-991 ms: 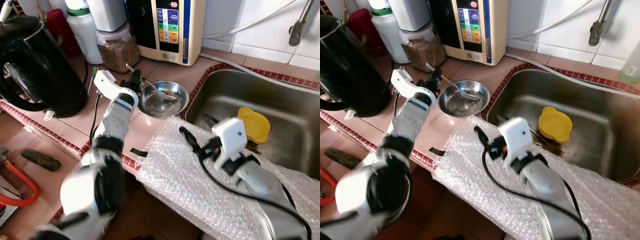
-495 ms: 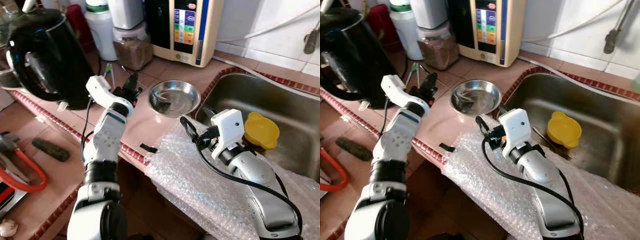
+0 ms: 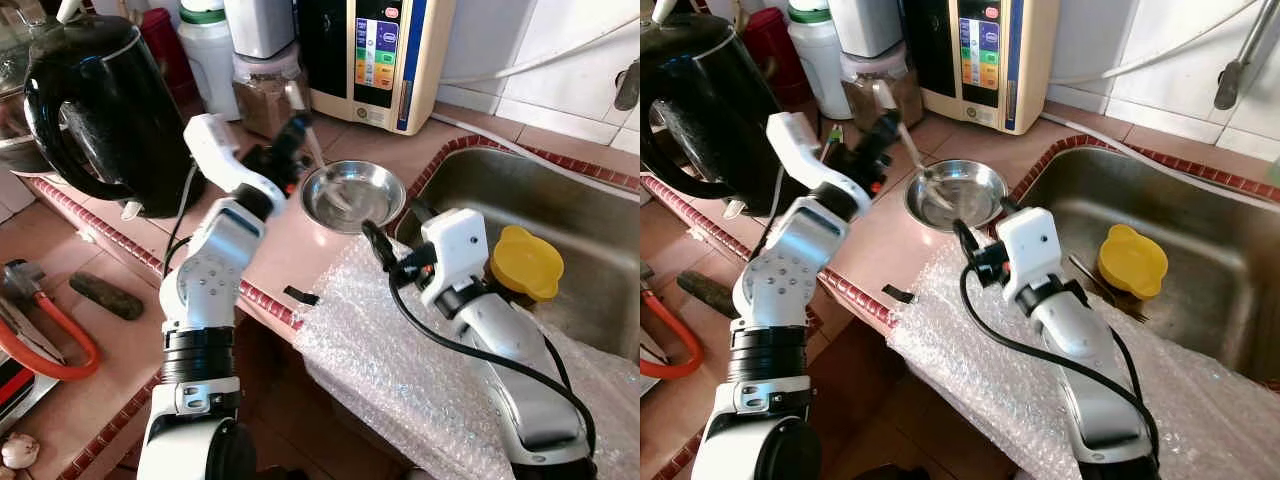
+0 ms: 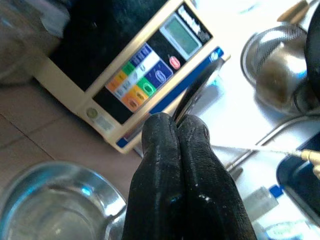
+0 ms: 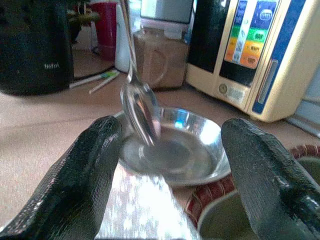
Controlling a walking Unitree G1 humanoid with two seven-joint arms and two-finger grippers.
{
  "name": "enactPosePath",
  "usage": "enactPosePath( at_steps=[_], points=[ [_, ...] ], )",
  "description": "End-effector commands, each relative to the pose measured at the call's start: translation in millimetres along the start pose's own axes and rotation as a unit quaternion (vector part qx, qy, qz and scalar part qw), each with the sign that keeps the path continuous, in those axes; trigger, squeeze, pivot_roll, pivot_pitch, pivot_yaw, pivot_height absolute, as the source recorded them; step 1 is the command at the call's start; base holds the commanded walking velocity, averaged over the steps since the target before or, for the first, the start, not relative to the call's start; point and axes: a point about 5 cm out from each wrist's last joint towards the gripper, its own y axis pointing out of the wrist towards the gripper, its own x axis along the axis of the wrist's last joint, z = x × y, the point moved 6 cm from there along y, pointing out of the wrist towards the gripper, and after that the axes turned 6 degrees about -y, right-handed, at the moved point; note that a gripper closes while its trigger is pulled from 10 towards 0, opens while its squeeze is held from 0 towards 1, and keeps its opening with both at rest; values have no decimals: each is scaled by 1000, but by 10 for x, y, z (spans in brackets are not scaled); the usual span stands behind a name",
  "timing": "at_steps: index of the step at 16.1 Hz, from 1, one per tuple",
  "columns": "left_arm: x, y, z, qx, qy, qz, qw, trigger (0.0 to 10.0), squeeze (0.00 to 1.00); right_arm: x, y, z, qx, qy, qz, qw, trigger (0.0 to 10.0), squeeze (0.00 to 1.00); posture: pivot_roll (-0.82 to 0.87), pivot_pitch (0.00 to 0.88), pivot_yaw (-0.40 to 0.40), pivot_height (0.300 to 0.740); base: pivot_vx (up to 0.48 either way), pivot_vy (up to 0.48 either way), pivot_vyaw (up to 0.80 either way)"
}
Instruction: Kitchen organization
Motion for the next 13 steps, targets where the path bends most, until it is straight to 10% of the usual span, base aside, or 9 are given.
enactPosePath(
  at_steps=[1, 12, 13],
  points=[
    [-105, 29, -168, -27, -23, 6, 999, 0, 0, -3, 23, 12, -1, 5, -1, 1000, 10000, 51, -166, 101, 106, 740, 0, 0, 0],
    [-482, -110, -597, -98, -40, 98, 990, 0, 0, 195, 575, 63, 35, 2, -55, 998, 10000, 0, -45, 140, 88, 740, 0, 0, 0],
    [-524, -131, -626, -102, -43, 104, 988, 0, 0, 214, 635, 47, 36, -1, -60, 998, 0, 0, -43, 139, 84, 740, 0, 0, 0]
  ],
)
